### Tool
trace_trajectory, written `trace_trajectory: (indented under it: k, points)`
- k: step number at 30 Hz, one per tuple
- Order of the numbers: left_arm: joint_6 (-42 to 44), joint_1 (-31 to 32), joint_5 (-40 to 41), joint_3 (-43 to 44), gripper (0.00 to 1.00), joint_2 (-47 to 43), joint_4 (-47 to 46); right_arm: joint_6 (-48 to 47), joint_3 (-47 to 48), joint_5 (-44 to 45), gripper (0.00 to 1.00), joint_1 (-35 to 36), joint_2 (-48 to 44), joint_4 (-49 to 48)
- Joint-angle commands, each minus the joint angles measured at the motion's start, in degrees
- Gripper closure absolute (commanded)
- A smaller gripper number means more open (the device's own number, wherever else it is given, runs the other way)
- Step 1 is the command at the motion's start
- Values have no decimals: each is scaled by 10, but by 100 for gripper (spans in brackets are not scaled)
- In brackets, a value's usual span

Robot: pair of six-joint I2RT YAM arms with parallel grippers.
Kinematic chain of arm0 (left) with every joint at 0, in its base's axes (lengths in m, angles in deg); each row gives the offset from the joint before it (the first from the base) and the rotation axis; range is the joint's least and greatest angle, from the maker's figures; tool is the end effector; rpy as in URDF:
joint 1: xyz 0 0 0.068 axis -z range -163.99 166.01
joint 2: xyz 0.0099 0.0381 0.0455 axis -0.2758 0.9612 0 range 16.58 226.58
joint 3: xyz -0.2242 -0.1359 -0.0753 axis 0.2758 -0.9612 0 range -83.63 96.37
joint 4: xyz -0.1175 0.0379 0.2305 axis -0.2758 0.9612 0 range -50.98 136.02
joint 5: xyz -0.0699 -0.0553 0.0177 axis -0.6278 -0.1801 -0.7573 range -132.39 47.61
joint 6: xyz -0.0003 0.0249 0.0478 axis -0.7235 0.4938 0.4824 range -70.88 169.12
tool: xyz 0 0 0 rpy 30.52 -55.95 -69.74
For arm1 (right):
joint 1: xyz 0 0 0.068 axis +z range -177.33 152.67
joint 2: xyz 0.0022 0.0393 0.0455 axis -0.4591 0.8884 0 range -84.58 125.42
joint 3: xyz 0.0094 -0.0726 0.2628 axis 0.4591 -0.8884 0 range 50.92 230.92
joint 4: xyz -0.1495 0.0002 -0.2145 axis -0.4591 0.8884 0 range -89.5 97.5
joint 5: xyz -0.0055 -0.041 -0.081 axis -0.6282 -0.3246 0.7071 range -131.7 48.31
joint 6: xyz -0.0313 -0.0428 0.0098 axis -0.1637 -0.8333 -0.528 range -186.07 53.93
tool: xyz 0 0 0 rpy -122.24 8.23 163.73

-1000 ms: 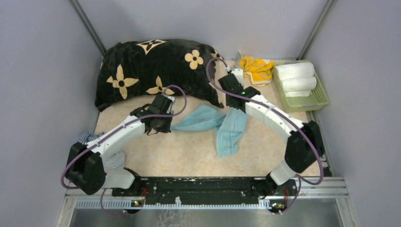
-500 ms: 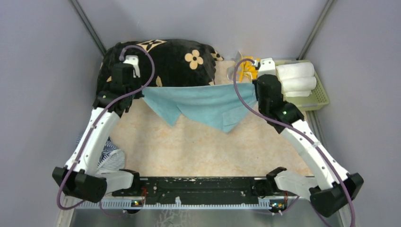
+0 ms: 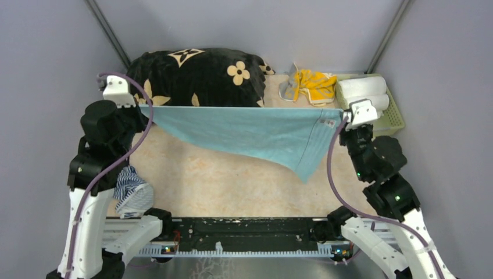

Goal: Roll the towels
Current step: Flatten out the towel at the center of the board, then fold the towel at the center of the board.

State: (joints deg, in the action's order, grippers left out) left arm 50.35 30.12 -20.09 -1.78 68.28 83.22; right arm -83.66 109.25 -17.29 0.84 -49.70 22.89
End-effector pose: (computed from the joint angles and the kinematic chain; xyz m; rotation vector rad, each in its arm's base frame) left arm 0.1409 -0.0214 0.4696 -0.0337 1.8013 0.1928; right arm 0.1046 0.0394 0.4189 -0.2825 1.5309 -0.1846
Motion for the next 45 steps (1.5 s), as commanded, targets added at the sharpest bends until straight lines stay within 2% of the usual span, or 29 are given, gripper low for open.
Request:
trace_trajectory:
  k: [1,4,11,15,19,25,30,35,41,45]
  points:
    - [9,-7,20,15,100,-43,58,-27,60,-87,100,-4,-47,76]
    - [0,-7,-1,4,100,-61,74,-12,70,-128,100,-5,-58,97]
    - [-32,-7,-66,-79,100,-23,58,23,-16,-105,100,-5,2,66]
    - [-55,-7,-120,-157,100,39,-14,40,-96,-19,100,-6,81,-43]
    - [-50,-10,-135,-209,100,131,-117,69,-144,-31,100,-61,206,-156]
    - [-36,-36,-140,-167,100,316,-190,89,-160,-36,100,-145,338,-298]
    - [-30,-56,-154,-133,100,387,-235,63,-163,-42,100,-172,397,-386]
    - [-18,-58,-170,-121,100,416,-253,18,-163,-80,100,-181,421,-422]
    - [-18,-61,-163,-135,100,395,-243,18,-178,-101,100,-181,383,-362]
    - [-20,-66,-154,-165,100,373,-267,12,-233,-74,100,-182,353,-426]
